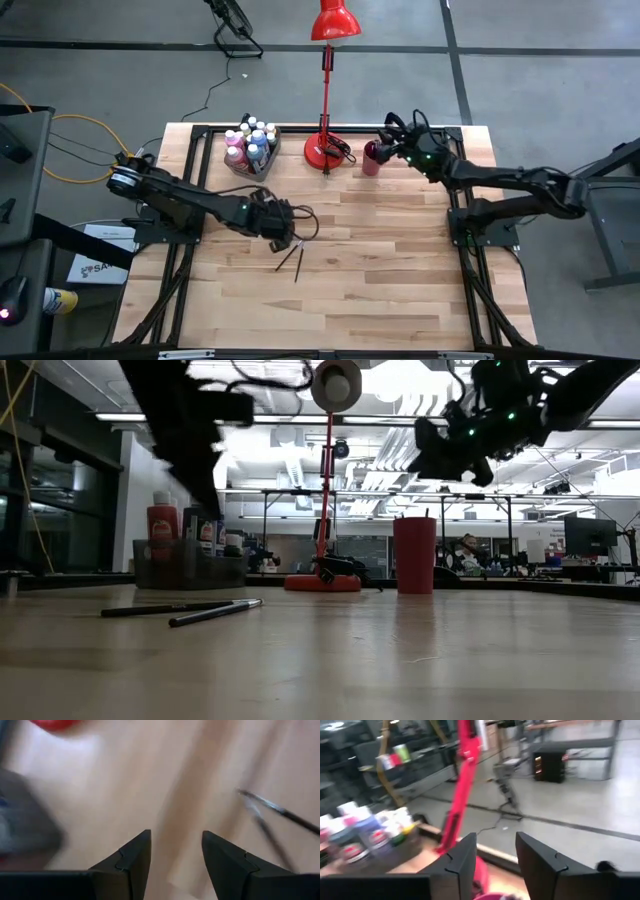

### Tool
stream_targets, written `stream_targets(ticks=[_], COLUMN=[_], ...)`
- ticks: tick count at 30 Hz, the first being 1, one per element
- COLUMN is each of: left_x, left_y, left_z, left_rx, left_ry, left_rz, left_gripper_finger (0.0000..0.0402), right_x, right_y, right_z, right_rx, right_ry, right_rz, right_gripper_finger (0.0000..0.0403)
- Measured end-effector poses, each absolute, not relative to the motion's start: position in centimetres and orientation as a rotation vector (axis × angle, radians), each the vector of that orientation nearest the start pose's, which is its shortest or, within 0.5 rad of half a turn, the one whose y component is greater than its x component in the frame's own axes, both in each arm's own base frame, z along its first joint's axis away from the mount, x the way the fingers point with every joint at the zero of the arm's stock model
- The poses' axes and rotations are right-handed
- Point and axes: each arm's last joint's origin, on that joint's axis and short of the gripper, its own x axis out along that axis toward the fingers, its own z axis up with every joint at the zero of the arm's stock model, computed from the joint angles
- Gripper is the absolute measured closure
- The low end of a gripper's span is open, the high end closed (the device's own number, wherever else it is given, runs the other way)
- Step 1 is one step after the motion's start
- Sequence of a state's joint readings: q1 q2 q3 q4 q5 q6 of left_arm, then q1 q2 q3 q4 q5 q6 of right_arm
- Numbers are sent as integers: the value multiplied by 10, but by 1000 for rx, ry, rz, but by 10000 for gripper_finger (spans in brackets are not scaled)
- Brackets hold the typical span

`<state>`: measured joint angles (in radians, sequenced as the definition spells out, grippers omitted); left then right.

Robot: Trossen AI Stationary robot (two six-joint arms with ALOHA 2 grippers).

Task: Pick & Place Paint Supplies
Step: Put the paint brush into the cup

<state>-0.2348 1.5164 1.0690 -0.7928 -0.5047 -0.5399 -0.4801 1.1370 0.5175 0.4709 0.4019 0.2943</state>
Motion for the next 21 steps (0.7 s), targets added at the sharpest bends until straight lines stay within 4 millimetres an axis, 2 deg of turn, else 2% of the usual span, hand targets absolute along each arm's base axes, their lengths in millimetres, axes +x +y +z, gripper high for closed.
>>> stream_targets(ticks=[4, 9, 13, 21], left_x=[280, 284, 292, 313], left_y=[-57, -52, -44, -37], left_z=[227, 227, 216, 184], left_rx=[-198, -390, -446, -547], left_ry=[1078, 1059, 1100, 1210], left_rz=[427, 470, 475, 337], left_gripper_finger=[231, 231, 231, 231], right_x=[198, 192, 191, 193], right_y=[-112, -103, -99, -94], right_z=[243, 246, 248, 247], right_rx=[296, 340, 382, 384], right_ry=[47, 83, 77, 85], right_rz=[-779, -672, -655, -639], right_gripper_finger=[248, 238, 240, 240])
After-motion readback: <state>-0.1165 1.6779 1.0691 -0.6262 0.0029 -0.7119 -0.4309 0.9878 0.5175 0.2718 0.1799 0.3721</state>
